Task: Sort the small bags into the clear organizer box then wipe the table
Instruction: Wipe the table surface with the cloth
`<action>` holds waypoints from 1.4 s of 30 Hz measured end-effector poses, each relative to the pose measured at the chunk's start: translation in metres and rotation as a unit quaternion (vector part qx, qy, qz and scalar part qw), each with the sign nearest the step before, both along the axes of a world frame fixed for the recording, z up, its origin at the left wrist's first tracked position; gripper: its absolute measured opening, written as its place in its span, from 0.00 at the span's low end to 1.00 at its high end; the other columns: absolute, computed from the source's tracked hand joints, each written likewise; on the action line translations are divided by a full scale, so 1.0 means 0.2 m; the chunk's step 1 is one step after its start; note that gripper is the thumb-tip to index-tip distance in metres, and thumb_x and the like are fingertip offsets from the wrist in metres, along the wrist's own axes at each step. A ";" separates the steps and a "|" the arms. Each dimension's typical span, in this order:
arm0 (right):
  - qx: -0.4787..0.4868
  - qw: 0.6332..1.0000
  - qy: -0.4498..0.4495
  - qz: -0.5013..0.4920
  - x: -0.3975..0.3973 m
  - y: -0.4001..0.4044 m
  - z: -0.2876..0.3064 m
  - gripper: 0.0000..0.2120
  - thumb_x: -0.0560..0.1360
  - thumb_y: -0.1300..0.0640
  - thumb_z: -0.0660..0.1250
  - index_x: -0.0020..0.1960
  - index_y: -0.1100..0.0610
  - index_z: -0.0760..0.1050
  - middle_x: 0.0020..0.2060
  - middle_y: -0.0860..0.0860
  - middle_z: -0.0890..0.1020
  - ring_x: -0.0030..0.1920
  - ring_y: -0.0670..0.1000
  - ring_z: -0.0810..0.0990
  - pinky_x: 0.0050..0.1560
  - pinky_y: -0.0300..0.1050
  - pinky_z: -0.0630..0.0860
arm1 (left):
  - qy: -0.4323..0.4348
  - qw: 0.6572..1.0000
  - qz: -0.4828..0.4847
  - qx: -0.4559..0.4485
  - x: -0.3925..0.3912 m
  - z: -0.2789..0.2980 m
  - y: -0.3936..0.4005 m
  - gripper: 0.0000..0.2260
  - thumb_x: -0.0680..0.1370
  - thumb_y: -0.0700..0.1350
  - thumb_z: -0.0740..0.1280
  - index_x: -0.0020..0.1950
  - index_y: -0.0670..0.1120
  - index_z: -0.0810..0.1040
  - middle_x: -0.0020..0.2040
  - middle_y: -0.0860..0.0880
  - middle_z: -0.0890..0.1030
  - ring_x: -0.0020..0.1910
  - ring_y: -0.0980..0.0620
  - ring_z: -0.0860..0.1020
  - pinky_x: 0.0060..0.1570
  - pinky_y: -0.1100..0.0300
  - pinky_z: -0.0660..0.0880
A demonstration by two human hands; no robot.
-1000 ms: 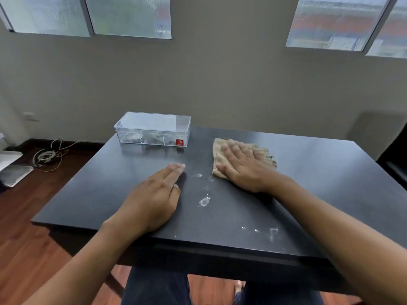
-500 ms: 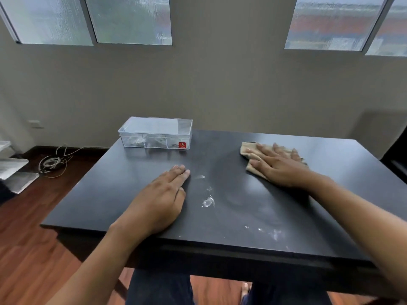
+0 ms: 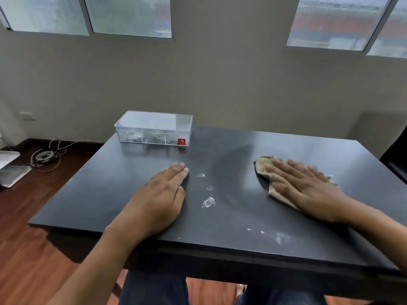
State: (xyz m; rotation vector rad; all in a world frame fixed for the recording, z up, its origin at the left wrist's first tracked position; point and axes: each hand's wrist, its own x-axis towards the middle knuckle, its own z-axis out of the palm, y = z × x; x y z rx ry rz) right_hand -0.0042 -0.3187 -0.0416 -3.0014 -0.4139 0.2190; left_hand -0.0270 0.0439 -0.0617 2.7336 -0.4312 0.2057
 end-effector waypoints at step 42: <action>0.049 0.988 -0.035 0.143 0.00 1.24 -0.06 0.34 0.77 0.27 0.41 0.80 0.35 0.42 0.82 0.40 0.44 0.82 0.51 0.38 0.79 0.60 0.36 | 0.084 0.977 0.194 0.041 -0.06 -0.02 0.52 0.24 0.83 0.59 0.44 0.81 0.63 0.49 0.83 0.59 0.48 0.81 0.56 0.41 0.78 0.46 0.37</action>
